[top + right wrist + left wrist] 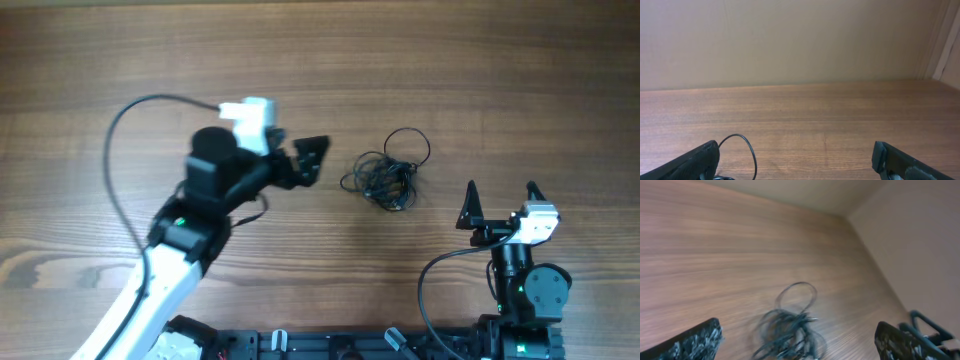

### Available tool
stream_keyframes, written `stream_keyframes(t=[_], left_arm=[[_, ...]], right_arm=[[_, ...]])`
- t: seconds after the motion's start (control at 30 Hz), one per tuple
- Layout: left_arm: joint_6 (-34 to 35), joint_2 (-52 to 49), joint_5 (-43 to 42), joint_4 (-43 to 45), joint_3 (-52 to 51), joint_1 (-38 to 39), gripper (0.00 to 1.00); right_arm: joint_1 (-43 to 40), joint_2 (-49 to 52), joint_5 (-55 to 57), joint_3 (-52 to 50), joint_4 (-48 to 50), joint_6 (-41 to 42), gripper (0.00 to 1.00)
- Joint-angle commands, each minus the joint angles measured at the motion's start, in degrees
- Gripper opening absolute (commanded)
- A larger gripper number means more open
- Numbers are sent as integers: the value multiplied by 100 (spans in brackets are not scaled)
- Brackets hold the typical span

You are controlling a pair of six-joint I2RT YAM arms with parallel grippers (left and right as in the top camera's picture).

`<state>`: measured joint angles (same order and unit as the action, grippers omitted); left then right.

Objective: Untangle cables
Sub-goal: 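Reach the left gripper forward to the black cable bundle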

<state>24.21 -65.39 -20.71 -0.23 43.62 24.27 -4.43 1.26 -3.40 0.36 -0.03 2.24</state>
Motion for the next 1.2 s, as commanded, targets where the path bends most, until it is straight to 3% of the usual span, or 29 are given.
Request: stream_keyframes(t=[0.0, 0.33, 0.4, 0.6, 0.77, 0.9, 1.13, 1.17], left_arm=[[94, -695, -138, 437, 129, 682, 100], [442, -1908, -107, 1034, 129, 1851, 96], [1088, -2024, 254, 1145, 129, 1864, 97], [4695, -2186, 2236, 1097, 129, 1860, 100], [6255, -2212, 2614, 1084, 129, 1860, 97], [7149, -2317, 2302, 1073, 129, 1875, 93], [7748, -2796, 2194, 1091, 129, 1875, 92], [7744, -2879, 2260, 1121, 129, 1875, 86]], right_arm=[[11, -24, -48, -7, 13, -66, 100], [11, -24, -48, -7, 13, -63, 100], [11, -24, -48, -7, 13, -63, 100], [11, 9, -48, -7, 13, -66, 100], [11, 9, -48, -7, 13, -63, 100], [11, 9, -48, -7, 13, -66, 99], [11, 9, -48, -7, 13, -61, 100], [11, 9, -48, -7, 13, -63, 100]])
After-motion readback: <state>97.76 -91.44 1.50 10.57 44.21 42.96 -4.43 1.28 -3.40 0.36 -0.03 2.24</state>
